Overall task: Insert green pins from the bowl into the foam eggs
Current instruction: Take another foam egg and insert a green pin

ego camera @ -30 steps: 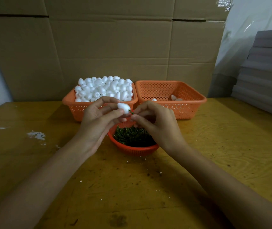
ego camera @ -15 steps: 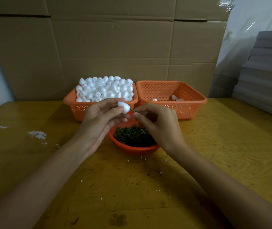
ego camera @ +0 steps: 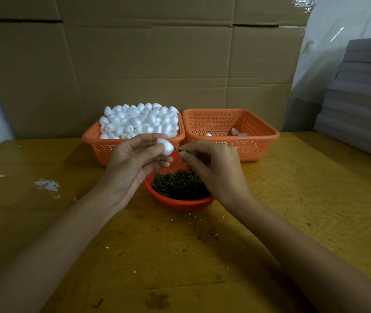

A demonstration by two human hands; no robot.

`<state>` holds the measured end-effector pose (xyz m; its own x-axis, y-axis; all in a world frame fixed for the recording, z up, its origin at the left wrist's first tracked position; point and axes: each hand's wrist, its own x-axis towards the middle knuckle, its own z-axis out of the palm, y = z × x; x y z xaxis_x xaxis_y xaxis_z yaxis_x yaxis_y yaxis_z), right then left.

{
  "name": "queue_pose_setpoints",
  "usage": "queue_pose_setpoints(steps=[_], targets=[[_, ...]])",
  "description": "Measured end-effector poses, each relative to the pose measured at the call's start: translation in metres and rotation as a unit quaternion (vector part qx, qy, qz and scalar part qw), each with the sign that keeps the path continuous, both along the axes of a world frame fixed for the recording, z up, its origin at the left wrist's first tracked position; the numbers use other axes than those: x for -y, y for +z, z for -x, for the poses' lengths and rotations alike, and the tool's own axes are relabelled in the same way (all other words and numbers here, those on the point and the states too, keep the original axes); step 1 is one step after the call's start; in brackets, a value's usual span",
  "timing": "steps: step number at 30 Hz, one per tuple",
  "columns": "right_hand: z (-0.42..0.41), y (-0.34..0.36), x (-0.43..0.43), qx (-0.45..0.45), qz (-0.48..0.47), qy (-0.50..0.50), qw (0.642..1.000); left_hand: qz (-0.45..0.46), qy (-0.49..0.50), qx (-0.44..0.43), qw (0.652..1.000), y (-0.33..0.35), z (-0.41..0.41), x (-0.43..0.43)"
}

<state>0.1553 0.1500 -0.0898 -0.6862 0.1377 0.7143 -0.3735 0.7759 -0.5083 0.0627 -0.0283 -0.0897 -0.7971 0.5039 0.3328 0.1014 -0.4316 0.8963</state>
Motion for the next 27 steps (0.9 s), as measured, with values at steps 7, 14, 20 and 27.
queue_pose_setpoints(steps=[7,14,20,27], targets=[[-0.0006,-0.0003,0.0001,0.002,-0.004,0.002,1.0,-0.007,0.011,0.01,1.0,-0.0004,-0.0021,-0.0007],[-0.0012,-0.0009,0.0006,0.006,-0.005,0.005,1.0,-0.006,0.016,0.013,1.0,-0.0001,-0.0028,-0.0013],[-0.0021,-0.0003,0.0022,0.0,-0.008,0.0,1.0,-0.006,0.014,0.017,1.0,0.0007,-0.0027,-0.0015],[-0.0018,0.0012,0.0021,-0.008,0.018,-0.001,1.0,-0.009,0.016,0.02,1.0,0.0,-0.0024,-0.0014]])
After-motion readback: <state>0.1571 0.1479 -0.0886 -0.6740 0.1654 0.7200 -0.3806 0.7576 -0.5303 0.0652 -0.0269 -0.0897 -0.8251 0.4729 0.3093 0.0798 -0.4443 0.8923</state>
